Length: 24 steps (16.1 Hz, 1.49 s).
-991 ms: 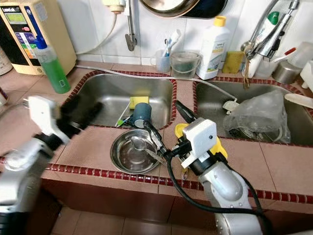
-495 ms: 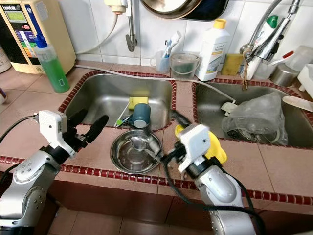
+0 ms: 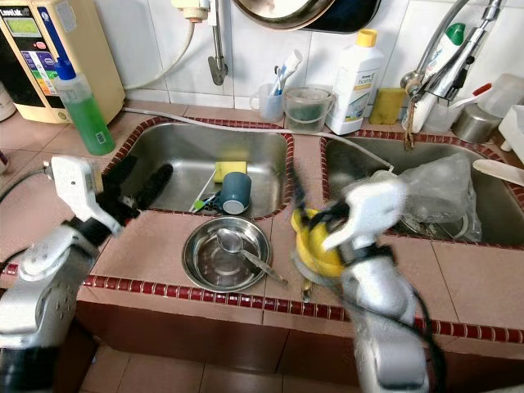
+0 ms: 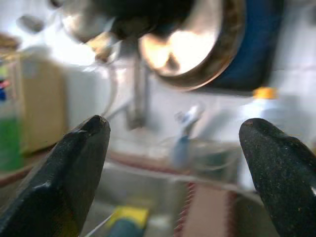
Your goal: Kitchen organization
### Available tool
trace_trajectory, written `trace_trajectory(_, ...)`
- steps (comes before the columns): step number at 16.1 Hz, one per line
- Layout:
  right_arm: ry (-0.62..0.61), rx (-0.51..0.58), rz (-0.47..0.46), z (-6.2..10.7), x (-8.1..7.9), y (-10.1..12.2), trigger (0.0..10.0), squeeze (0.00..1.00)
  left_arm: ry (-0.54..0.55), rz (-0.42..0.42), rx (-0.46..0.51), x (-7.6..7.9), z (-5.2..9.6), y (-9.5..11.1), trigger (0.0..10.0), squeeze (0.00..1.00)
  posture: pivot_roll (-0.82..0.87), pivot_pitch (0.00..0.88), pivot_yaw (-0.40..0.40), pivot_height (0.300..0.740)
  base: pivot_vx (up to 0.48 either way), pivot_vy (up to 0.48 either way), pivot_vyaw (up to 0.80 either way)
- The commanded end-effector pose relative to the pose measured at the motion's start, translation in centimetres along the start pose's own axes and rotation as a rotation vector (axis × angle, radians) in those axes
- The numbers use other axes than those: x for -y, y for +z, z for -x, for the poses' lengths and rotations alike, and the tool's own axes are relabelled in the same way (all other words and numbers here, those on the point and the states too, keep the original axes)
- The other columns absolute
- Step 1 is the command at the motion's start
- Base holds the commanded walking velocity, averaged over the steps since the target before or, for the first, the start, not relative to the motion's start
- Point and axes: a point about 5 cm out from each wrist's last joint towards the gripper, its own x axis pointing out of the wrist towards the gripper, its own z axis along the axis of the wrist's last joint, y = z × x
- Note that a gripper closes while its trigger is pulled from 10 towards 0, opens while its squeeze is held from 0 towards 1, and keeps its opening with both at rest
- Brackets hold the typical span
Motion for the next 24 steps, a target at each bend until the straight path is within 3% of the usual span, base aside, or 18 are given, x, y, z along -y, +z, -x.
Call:
trace_trajectory(1, -0.028, 0.003, 0.001, 0.1, 0.4, 0.0, 10.0, 0.00, 0.023, -0.028, 0.015, -0.7, 0.0, 0.5, 10.0, 0.00, -0.05, 0.035, 0.043, 0.740, 0.000, 0.000, 0.00)
trace_trajectory(5, 0.030, -0.009, 0.013, 0.0, -0.5, -0.4, 10.0, 0.00, 0.040, -0.033, 0.029, -1.9, -0.5, 1.1, 10.0, 0.00, -0.05, 0.027, 0.043, 0.740, 0.000, 0.291, 0.00)
trace_trajectory(15, 0.032, -0.027, 0.009, 0.4, -0.6, -0.7, 10.0, 0.00, 0.020, -0.058, 0.026, -1.7, -0.4, 1.0, 10.0, 0.00, -0.05, 0.048, 0.049, 0.740, 0.000, 0.295, 0.00)
trace_trajectory(19, 0.059, -0.104, 0.025, 1.8, -0.4, -2.2, 10.0, 0.00, -0.081, -0.119, -0.017, -0.4, 0.1, 0.0, 10.0, 0.00, -0.05, 0.065, 0.056, 0.740, 0.000, 0.000, 0.00)
trace_trajectory(24, 0.108, -0.227, 0.020, 4.5, -0.9, -4.7, 10.0, 0.00, -0.281, -0.129, -0.055, 2.7, 1.0, -1.3, 10.0, 0.00, -0.05, 0.079, 0.068, 0.740, 0.000, 0.000, 0.00)
